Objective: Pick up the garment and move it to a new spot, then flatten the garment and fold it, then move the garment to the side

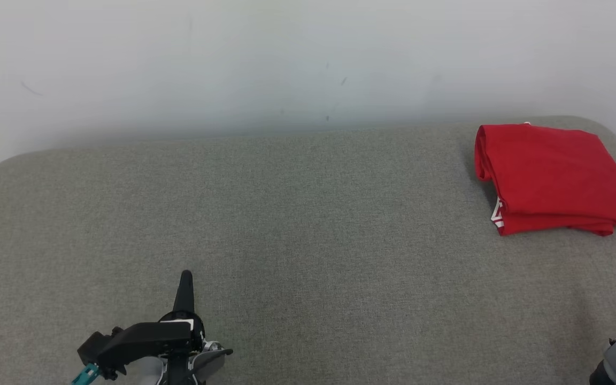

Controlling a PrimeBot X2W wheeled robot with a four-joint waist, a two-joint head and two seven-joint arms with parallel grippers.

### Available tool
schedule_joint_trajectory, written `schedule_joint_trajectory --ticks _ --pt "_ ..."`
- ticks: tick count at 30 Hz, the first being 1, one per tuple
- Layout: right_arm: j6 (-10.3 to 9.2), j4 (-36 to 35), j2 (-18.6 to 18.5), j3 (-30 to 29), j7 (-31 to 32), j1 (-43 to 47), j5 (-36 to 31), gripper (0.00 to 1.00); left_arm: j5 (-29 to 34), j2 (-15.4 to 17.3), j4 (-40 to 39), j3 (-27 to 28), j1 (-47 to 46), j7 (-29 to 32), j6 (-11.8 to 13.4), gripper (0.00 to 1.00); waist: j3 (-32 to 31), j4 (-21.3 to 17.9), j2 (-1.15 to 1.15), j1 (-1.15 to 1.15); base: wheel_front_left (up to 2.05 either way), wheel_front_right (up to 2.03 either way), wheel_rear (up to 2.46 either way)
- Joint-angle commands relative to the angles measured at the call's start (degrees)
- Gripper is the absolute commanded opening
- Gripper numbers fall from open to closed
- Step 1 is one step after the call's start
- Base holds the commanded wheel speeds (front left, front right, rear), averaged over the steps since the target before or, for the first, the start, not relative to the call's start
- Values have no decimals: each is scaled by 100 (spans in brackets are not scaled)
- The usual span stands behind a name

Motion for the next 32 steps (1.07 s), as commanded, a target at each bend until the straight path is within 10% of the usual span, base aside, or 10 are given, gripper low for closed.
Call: schedule_joint_trajectory --ticks 1,32 --pt "2 21 -43 -37 29 -54 86 0 -131 29 40 -27 -90 -34 -24 0 3 -3 0 0 0 0 0" --pt "2 117 -77 -182 181 -131 491 0 -557 30 169 -142 -222 -26 -68 0 41 -31 0 0 0 0 0"
